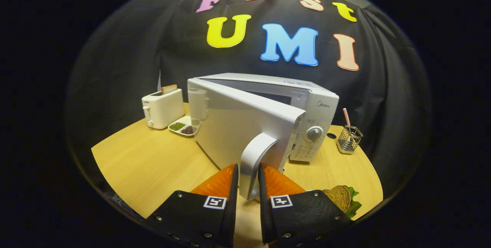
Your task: Open the microwave, put the food inside, and close the microwave door.
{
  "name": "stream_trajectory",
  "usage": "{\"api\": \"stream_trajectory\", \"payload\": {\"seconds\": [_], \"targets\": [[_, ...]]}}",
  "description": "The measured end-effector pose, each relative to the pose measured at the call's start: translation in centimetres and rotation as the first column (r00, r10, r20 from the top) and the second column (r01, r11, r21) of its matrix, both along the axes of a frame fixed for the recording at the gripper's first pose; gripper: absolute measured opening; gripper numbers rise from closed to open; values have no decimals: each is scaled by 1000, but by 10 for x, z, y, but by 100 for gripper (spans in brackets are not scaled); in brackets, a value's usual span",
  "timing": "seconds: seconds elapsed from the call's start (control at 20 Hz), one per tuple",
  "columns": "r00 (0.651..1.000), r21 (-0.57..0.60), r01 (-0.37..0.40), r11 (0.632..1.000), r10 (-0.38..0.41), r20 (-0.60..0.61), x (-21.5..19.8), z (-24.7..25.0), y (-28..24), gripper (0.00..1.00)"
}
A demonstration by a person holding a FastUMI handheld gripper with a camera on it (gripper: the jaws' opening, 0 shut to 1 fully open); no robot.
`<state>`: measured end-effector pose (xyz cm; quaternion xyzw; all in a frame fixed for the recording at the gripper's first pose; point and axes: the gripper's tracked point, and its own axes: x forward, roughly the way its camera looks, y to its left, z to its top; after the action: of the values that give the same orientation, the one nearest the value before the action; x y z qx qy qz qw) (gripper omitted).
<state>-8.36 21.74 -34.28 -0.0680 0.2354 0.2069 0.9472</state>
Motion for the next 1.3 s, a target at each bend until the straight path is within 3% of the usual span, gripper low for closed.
{"api": "stream_trajectory", "payload": {"seconds": [0.3, 0.5, 0.7, 1.1, 1.3], "targets": [[996, 17, -55, 998, 56, -70, -40, 11, 33, 28], [986, 38, -112, 993, 116, -122, -74, 19, 67, 33], [972, 4, -210, 978, 209, -110, -101, 21, 103, 34], [955, -62, -291, 955, 286, -80, -134, 18, 164, 32], [918, -20, -392, 920, 390, -71, -152, 19, 211, 32]]}}
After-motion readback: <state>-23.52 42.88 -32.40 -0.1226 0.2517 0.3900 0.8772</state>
